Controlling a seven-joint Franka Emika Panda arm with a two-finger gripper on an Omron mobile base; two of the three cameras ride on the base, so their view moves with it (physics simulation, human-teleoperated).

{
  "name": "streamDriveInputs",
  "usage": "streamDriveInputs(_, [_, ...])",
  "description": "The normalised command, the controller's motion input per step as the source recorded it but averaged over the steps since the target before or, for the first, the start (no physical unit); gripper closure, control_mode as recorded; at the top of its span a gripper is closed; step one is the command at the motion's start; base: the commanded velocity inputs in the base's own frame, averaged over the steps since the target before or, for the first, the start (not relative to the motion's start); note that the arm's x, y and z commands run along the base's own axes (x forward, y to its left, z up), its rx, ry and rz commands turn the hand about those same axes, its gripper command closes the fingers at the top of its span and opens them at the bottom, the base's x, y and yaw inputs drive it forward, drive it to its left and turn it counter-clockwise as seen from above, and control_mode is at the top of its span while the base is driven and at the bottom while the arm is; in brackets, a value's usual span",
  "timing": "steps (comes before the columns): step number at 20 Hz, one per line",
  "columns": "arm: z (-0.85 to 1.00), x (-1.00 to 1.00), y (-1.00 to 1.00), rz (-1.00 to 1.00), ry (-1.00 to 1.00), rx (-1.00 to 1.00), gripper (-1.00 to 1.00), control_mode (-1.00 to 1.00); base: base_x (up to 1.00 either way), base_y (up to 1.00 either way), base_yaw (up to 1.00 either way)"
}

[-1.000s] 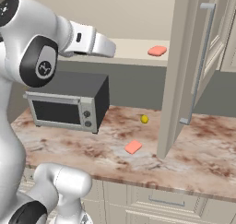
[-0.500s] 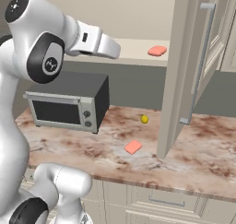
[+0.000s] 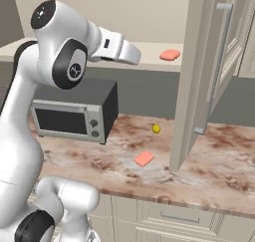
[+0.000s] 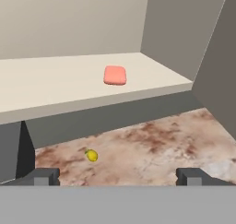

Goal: Pick the bar soap and bar soap from the cabinet and place them on the counter.

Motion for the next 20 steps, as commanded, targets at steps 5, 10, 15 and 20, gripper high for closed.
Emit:
streamDriveInputs(5, [-0.07, 0.35, -0.25, 0.00, 0.00, 0.00, -1.00, -1.00, 0.00, 0.00, 0.00])
streamDriveInputs(10, [-0.02, 0.33, -0.26, -0.01, 0.00, 0.00, -1.00, -1.00, 0.00, 0.00, 0.00])
streamDriveInputs(15, [-0.06, 0.36, -0.07, 0.00, -0.01, 0.00, -1.00, -1.00, 0.00, 0.00, 0.00])
streamDriveInputs(20, [-0.07, 0.30, -0.14, 0.00, -0.01, 0.00, -1.00, -1.00, 0.00, 0.00, 0.00])
